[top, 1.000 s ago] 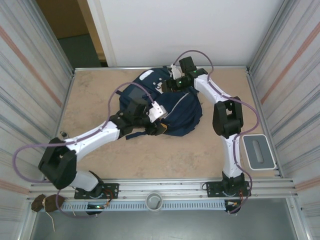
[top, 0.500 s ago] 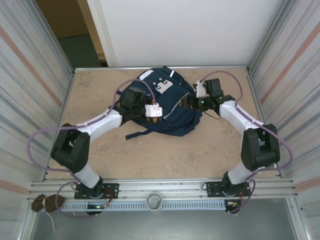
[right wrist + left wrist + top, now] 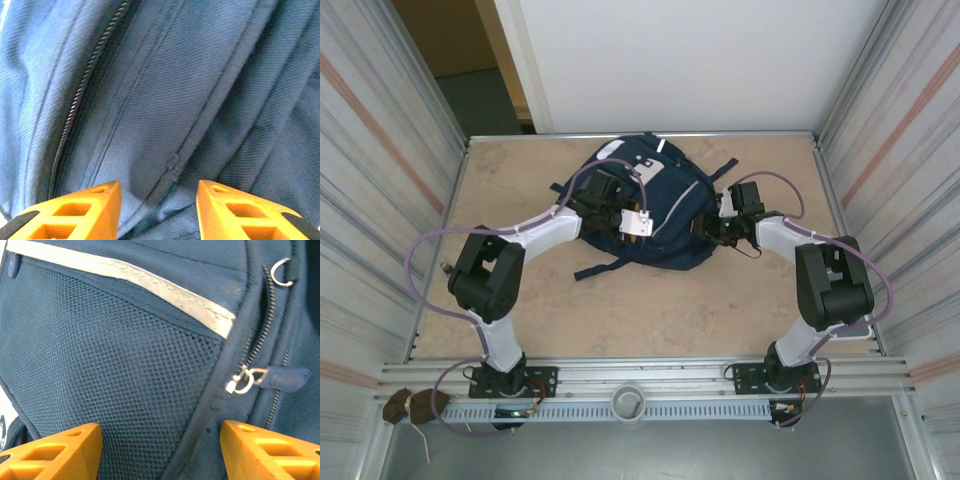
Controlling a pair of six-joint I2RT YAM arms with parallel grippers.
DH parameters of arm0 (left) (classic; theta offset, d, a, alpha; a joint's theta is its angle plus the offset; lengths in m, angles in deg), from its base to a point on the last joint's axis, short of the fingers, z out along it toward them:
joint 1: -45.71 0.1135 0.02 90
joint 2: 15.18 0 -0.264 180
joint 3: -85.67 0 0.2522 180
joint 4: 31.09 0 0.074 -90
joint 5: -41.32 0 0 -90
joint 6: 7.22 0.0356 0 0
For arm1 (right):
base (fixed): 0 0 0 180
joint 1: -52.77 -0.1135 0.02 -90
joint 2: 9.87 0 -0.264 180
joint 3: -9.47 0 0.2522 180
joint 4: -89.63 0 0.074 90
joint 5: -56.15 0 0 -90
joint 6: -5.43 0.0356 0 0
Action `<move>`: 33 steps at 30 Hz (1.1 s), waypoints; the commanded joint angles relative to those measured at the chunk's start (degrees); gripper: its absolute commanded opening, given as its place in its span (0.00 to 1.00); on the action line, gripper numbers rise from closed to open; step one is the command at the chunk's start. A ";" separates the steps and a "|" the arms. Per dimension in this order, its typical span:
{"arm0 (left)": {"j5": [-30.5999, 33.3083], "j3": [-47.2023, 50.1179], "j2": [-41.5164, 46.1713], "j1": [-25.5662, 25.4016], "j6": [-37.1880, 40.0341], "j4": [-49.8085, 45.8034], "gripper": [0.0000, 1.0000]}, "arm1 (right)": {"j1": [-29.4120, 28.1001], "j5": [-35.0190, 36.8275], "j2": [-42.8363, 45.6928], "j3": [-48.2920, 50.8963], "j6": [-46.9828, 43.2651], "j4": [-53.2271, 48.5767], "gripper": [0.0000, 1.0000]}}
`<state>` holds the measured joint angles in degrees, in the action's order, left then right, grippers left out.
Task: Pack the student bag
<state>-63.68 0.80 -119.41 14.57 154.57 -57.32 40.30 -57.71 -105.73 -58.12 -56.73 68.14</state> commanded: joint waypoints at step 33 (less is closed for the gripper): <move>-15.09 -1.35 -1.01 -1.56 -19.56 2.79 0.01 | -16.13 10.38 18.33 15.15 -8.56 20.01 0.44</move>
<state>-71.18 -1.65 -122.86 12.91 140.10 -51.44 26.13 -50.15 -87.83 -43.85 -64.49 79.11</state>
